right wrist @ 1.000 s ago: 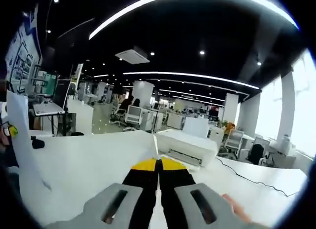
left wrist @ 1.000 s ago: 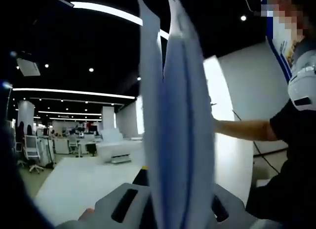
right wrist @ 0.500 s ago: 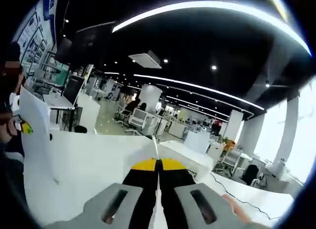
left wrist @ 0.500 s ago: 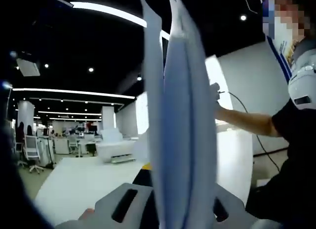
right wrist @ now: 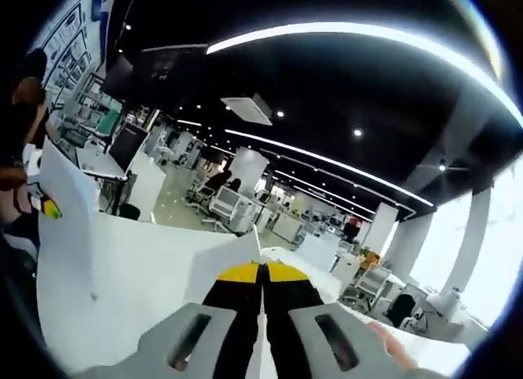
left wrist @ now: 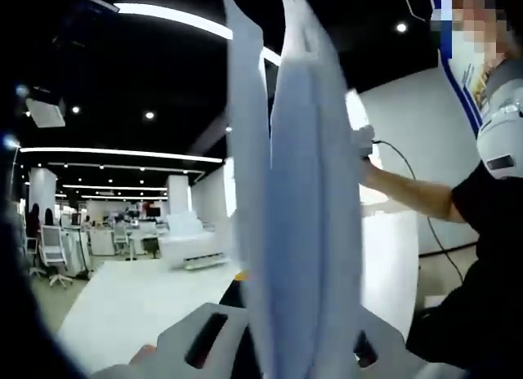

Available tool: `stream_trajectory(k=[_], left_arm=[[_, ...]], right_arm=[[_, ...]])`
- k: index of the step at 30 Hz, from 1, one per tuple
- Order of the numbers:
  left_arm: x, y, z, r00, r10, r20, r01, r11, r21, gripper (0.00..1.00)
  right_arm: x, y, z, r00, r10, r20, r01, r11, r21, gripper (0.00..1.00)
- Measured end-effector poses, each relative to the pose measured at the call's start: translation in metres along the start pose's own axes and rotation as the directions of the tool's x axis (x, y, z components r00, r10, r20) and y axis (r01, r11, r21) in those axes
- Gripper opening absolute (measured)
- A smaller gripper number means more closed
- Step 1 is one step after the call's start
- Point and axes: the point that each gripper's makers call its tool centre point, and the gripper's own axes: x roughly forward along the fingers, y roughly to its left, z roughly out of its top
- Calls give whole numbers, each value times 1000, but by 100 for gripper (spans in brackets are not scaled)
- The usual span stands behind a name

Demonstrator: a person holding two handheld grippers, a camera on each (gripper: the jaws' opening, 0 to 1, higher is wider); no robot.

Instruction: Organize the stack of printing papers by aligning and flattening the scattered papers on the table

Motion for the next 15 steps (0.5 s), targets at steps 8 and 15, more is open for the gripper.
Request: stream_trajectory(k=[8,15], left_arm=[[-1,1,0,1000,2,3,-2,1000,-4,6],[-2,1,0,1000,4,4,-4,1000,-2,6]], right_arm=[[-12,-4,16,999,-9,40,10,999,-31,0],[5,-11,9,999,-9,46,16,990,-143,0]])
